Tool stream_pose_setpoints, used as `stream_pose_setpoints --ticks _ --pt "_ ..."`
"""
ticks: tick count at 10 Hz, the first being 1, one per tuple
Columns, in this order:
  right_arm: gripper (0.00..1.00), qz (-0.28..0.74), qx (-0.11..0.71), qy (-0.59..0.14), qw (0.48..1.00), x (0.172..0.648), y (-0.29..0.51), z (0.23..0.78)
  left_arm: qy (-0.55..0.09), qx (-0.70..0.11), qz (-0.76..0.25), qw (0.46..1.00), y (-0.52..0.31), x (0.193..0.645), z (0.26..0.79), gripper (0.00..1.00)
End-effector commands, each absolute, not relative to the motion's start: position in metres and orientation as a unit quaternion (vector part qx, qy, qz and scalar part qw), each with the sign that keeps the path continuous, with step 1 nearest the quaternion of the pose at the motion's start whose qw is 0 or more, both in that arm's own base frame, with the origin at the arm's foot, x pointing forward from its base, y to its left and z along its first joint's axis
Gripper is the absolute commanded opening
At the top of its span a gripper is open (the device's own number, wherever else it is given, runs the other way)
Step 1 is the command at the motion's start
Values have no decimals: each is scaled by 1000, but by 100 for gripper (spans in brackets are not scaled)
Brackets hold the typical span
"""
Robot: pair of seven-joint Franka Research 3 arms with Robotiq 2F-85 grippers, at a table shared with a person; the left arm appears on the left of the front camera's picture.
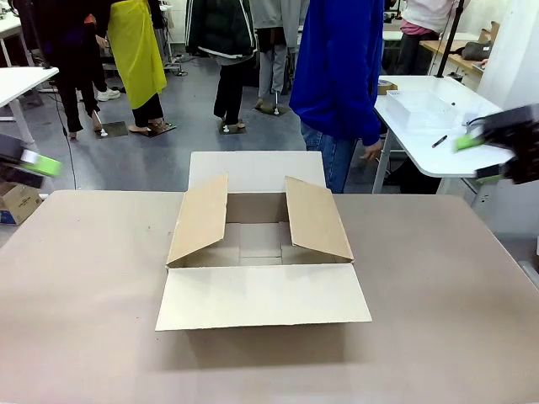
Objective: Pack the gift set into the box.
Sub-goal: Place both hands on the side flaps of the Package Box and spread them outward.
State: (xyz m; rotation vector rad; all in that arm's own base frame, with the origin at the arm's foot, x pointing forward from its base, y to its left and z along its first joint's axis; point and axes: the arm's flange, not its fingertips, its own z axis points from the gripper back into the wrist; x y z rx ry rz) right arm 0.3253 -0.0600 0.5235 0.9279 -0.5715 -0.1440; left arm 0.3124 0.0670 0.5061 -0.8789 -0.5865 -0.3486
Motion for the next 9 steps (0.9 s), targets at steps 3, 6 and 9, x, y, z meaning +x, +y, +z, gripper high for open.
stream_pose_setpoints --ticks 3,6,9 --pt "100 -194 639 -303 680 257 -176 394 -306 -699 179 620 168 289 368 100" --pt "100 -195 603 -310 709 282 -199 469 -287 -592 10 753 193 273 403 100" --pt "100 -195 603 -310 709 282 -199 469 -287 -592 10 753 193 273 403 100"
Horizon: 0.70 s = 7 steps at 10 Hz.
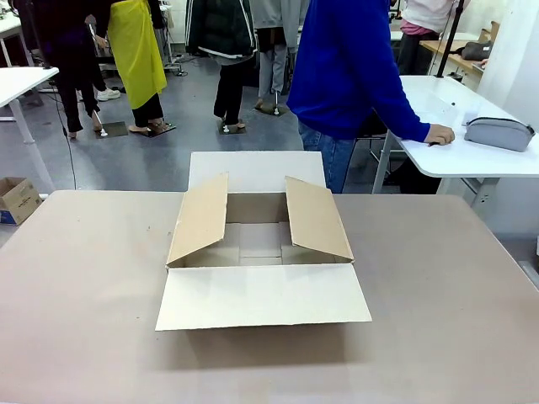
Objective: Pack the gift set into the box.
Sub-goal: Place both hands on the side flaps of the Package Box and spread them outward.
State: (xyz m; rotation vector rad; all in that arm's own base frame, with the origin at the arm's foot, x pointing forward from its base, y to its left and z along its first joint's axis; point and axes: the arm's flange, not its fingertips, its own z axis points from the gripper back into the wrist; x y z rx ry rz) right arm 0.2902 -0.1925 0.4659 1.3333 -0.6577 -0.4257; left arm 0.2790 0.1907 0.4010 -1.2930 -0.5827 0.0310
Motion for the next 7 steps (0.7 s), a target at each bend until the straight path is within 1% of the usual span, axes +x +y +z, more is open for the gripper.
stream_pose_setpoints --ticks 1,3,4,5,6,7 --pt "100 -195 603 -310 709 282 -199 469 -287 -592 10 753 193 273 403 100" --pt "100 -195 603 -310 709 282 -199 469 -287 -592 10 753 193 273 403 100" --pt "100 -195 597 -301 717 282 -197 470 -272 -588 15 761 194 273 405 100" --pt "100 -170 556 -297 757 298 -160 485 -250 -573 11 781 168 281 427 100" --pt "100 -132 504 -295 801 321 -103 499 -223 -541 12 811 129 292 457 100" --pt "100 -85 469 -283 832 342 -45 505 -202 -499 26 842 89 301 483 100"
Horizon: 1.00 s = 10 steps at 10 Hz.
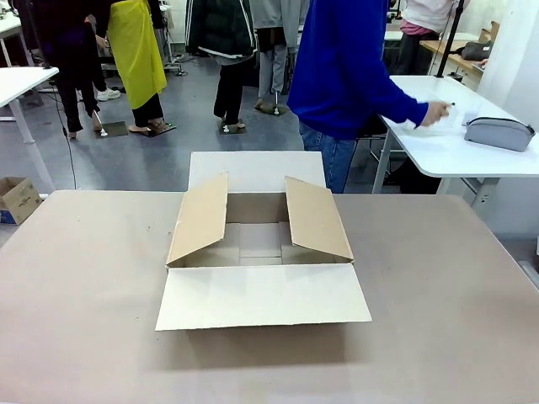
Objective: Pack the gift set into the box.
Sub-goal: Place both hands on the side flaps of the Package Box and spread them outward.
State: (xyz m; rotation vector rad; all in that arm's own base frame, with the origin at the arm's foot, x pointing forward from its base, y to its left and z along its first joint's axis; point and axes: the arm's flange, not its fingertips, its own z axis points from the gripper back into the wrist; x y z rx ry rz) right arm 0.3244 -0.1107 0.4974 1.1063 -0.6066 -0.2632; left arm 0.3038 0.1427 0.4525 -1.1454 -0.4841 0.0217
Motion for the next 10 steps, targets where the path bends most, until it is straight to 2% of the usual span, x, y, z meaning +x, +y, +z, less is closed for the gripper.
stream_pose_setpoints --ticks 1,2,3,5,6,7,8,9,10 --pt "100 -44 444 -269 854 358 12 504 -148 -444 46 883 37 309 505 100" --pt "100 -32 400 -275 874 368 62 498 -127 -441 95 884 -18 314 520 100" --pt "100 -40 366 -322 872 374 105 490 -93 -400 79 908 -68 315 527 100" --pt "100 6 316 -367 875 357 175 465 -83 -320 81 940 -142 320 543 100" --pt "100 39 315 -353 880 342 195 449 -85 -303 68 947 -165 325 550 100" --pt "100 50 317 -320 891 327 201 438 -51 -304 73 948 -172 335 554 100" --pt "100 64 322 -266 906 312 193 436 -99 -326 77 937 -173 303 542 100" --pt "100 56 305 -255 916 305 177 439 -99 -326 77 937 -173 303 542 100" --pt "100 49 315 -304 898 324 216 443 -99 -326 77 937 -173 303 542 100"
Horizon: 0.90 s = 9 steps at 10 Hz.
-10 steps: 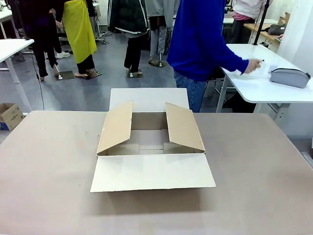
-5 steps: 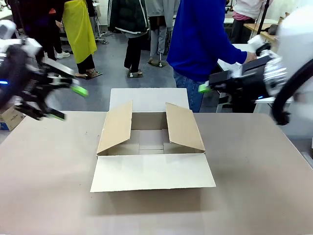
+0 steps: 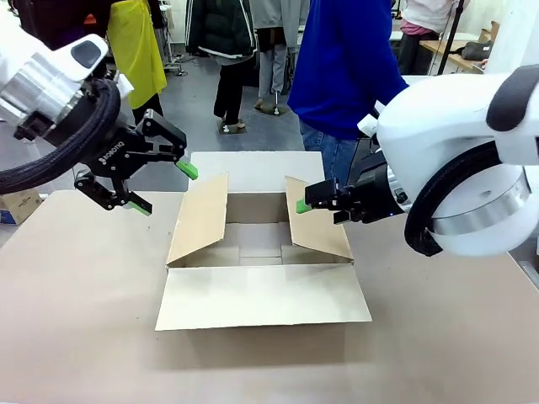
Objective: Pack the gift set into the box.
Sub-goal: Place both hands on the side flaps of the Package Box and spread them outward.
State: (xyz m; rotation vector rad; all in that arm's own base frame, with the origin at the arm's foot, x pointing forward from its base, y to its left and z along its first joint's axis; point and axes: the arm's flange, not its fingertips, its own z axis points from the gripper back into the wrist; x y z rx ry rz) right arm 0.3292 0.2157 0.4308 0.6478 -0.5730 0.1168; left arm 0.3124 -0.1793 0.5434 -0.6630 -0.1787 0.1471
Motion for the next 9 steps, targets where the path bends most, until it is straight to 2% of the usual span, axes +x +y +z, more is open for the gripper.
stream_pose_setpoints --ticks 1,3,5,6,9 --pt "100 49 315 -304 898 324 216 443 -99 -326 77 937 -173 303 542 100" --pt "100 49 315 -304 898 324 216 443 -91 -331 74 936 -175 310 543 100" --pt "100 49 315 -304 898 324 216 443 -100 -224 63 968 -235 332 584 100" --pt "100 49 315 -304 898 324 216 443 -81 -162 35 983 -268 349 592 100" --pt "100 49 315 -304 898 324 216 443 -60 -44 51 996 -323 381 570 100"
